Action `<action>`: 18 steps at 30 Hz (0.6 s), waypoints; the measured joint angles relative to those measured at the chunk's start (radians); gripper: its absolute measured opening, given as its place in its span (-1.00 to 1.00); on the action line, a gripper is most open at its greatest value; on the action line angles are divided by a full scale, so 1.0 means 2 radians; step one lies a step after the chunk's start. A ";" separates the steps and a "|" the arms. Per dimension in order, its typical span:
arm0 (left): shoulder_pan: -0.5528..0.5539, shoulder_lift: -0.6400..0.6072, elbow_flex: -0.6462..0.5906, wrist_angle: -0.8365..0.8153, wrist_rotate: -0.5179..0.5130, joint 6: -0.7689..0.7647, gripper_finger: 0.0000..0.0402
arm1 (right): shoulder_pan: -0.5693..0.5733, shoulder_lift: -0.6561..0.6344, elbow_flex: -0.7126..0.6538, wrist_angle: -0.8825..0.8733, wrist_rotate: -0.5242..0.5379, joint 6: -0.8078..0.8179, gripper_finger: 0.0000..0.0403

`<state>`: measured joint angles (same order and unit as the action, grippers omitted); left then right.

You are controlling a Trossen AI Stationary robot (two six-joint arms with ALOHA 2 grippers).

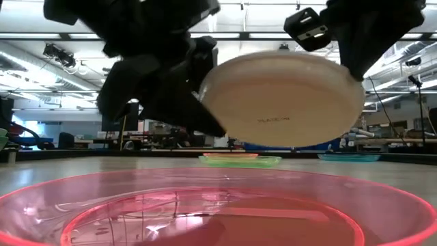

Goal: Stack plastic plates
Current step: Stack the white plate on top of the black plate

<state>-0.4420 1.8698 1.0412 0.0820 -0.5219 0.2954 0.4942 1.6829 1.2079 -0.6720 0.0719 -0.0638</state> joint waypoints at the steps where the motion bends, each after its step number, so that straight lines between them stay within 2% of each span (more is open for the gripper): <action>1: -0.001 0.000 -0.001 -0.004 0.002 0.000 0.52 | 0.000 0.000 0.000 0.005 -0.006 0.000 -0.98; 7: -0.006 0.004 0.000 0.002 0.002 0.002 0.19 | 0.000 0.000 0.000 0.005 -0.020 -0.009 -0.98; 15: -0.007 0.005 -0.001 -0.004 -0.027 0.017 -0.69 | -0.004 0.000 0.000 0.012 -0.018 0.005 -0.98; 16: -0.008 0.006 -0.002 -0.006 -0.028 0.018 -0.75 | -0.005 -0.001 0.000 0.018 -0.017 0.014 -0.98; 18: -0.009 0.006 -0.002 -0.004 -0.027 0.018 -0.76 | -0.007 -0.002 0.000 0.020 -0.018 0.030 -0.95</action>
<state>-0.4591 1.8816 1.0370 0.0744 -0.5761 0.3311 0.4798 1.6794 1.2083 -0.6312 0.0364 -0.0033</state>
